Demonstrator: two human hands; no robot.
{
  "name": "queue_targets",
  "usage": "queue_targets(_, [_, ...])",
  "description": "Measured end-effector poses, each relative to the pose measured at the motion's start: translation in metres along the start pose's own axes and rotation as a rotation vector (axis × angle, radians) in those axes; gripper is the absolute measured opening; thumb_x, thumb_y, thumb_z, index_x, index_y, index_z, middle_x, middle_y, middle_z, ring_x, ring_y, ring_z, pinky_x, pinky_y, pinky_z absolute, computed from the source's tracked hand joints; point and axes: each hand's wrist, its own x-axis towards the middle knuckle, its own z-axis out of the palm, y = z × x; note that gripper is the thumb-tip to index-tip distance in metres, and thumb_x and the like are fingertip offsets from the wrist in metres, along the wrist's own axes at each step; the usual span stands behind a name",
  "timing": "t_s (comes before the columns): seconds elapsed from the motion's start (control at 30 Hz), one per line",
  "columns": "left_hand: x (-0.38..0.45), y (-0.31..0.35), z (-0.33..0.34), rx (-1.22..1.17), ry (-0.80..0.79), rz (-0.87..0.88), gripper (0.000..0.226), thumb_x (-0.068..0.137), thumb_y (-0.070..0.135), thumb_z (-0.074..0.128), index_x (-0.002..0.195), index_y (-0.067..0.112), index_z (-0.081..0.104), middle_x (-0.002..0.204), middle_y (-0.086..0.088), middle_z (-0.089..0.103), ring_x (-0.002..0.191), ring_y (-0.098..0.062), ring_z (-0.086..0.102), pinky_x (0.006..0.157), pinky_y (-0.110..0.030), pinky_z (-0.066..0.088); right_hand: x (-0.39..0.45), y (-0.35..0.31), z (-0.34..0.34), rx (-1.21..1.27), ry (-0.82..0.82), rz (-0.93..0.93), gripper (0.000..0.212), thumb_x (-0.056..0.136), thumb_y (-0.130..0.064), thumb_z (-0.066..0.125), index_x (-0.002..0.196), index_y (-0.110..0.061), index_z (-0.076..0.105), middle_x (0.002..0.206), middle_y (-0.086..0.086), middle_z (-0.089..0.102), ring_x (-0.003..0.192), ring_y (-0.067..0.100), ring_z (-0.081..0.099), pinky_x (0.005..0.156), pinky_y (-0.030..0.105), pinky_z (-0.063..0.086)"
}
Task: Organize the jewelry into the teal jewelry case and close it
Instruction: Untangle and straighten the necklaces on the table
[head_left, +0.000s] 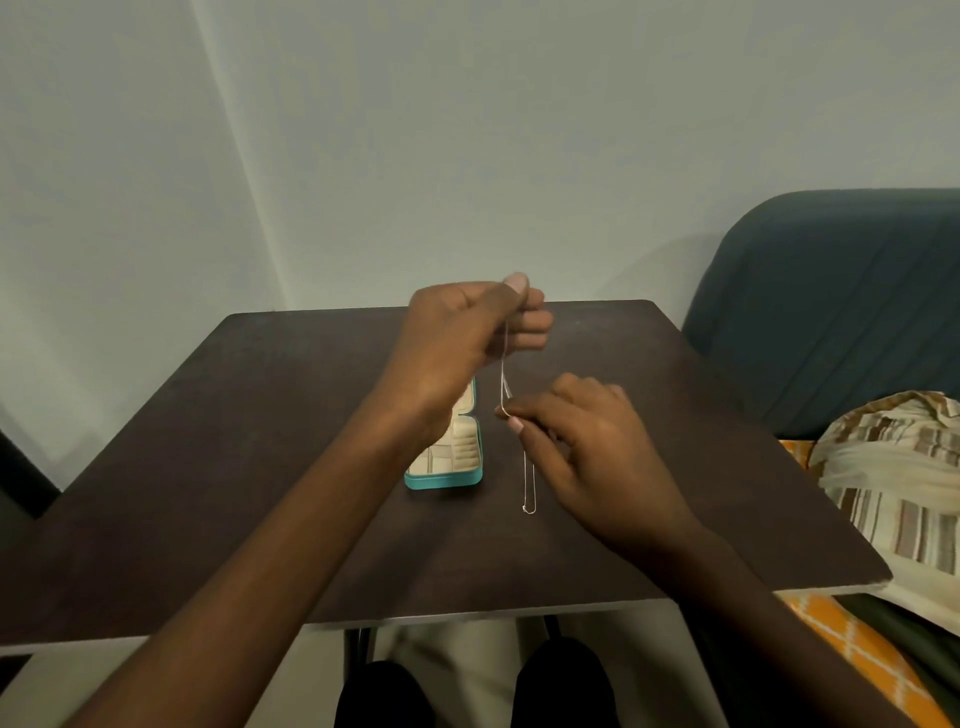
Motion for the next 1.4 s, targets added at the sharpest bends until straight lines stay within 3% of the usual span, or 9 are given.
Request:
queue_targets(0.23, [-0.011,-0.001,0.005,0.158,-0.163,0.038,0.035,0.095,0.023,0.050,0.066,0.012,0.065,0.060,-0.003,0.057,0.059,-0.010,0.052,0.058,-0.018,0.047,0.028,0.000,-0.033,-0.087,0.048,-0.086,0.022,0.089,-0.029,0.050,0.097,-0.022,0.069,0.087,-0.003,0.064,0.079,0.016,0.053,0.070,0.030,0.033])
queue_targets(0.4, [-0.010,-0.001,0.004,0.075,-0.156,-0.062,0.037,0.096,0.028,0.049,0.082,-0.001,0.066,0.075,-0.016,0.062,0.070,-0.020,0.062,0.075,-0.031,0.057,0.035,0.003,-0.040,-0.070,0.082,-0.106,0.011,0.088,-0.024,0.059,0.092,-0.021,0.068,0.084,-0.004,0.064,0.077,0.016,0.053,0.070,0.029,0.035])
queue_targets(0.6, [-0.013,-0.004,0.001,0.073,-0.210,-0.113,0.035,0.096,0.032,0.047,0.084,0.005,0.065,0.071,-0.009,0.067,0.065,-0.019,0.065,0.068,-0.028,0.054,0.039,0.009,-0.048,-0.009,0.161,-0.052,0.007,0.083,-0.025,0.066,0.086,-0.019,0.068,0.076,-0.008,0.061,0.072,0.000,0.042,0.068,0.019,0.032])
queue_targets(0.77, [-0.015,-0.001,0.001,0.002,-0.245,-0.128,0.037,0.095,0.037,0.045,0.080,0.010,0.064,0.066,-0.007,0.066,0.060,-0.018,0.062,0.066,-0.028,0.056,0.044,0.012,-0.049,0.241,0.153,0.059,0.003,0.081,-0.026,0.071,0.081,-0.023,0.072,0.071,-0.022,0.060,0.069,0.000,0.055,0.063,0.021,0.044])
queue_targets(0.9, [-0.018,-0.002,0.004,-0.056,-0.281,-0.182,0.040,0.094,0.038,0.044,0.076,0.008,0.062,0.060,-0.004,0.062,0.054,-0.016,0.059,0.063,-0.027,0.055,0.048,0.016,-0.046,0.492,0.124,0.204,0.004,0.081,-0.020,0.071,0.083,-0.022,0.073,0.079,-0.009,0.071,0.075,0.011,0.066,0.069,0.034,0.054])
queue_targets(1.03, [-0.017,-0.002,0.006,-0.248,-0.284,-0.219,0.036,0.095,0.030,0.046,0.068,0.012,0.061,0.054,0.000,0.056,0.046,-0.012,0.055,0.059,-0.028,0.057,0.045,0.014,-0.035,0.724,0.141,0.324,0.010,0.087,-0.018,0.064,0.086,-0.012,0.072,0.077,-0.004,0.071,0.073,0.007,0.066,0.067,0.022,0.052])
queue_targets(1.13, [-0.016,0.001,0.006,-0.322,-0.249,-0.219,0.033,0.093,0.029,0.049,0.069,0.011,0.062,0.054,-0.001,0.059,0.045,-0.010,0.056,0.054,-0.026,0.056,0.030,0.009,-0.020,0.961,0.061,0.480,0.027,0.092,-0.034,0.054,0.088,-0.014,0.072,0.076,0.000,0.069,0.074,0.022,0.061,0.073,0.037,0.051])
queue_targets(1.23, [-0.013,0.004,0.003,-0.283,-0.233,-0.207,0.031,0.094,0.029,0.048,0.074,0.009,0.060,0.055,-0.001,0.063,0.046,-0.010,0.061,0.049,-0.021,0.053,0.015,0.002,-0.009,1.229,-0.031,0.606,0.026,0.088,-0.035,0.053,0.081,-0.017,0.071,0.080,0.001,0.069,0.081,0.017,0.061,0.077,0.035,0.050])
queue_targets(1.4, [-0.011,0.001,-0.002,-0.183,-0.227,-0.190,0.030,0.094,0.029,0.048,0.074,0.010,0.061,0.056,0.000,0.063,0.047,-0.009,0.059,0.050,-0.019,0.052,0.011,-0.002,-0.003,1.358,0.039,0.681,0.022,0.080,-0.027,0.059,0.090,-0.010,0.067,0.084,0.006,0.069,0.081,0.015,0.063,0.077,0.033,0.053])
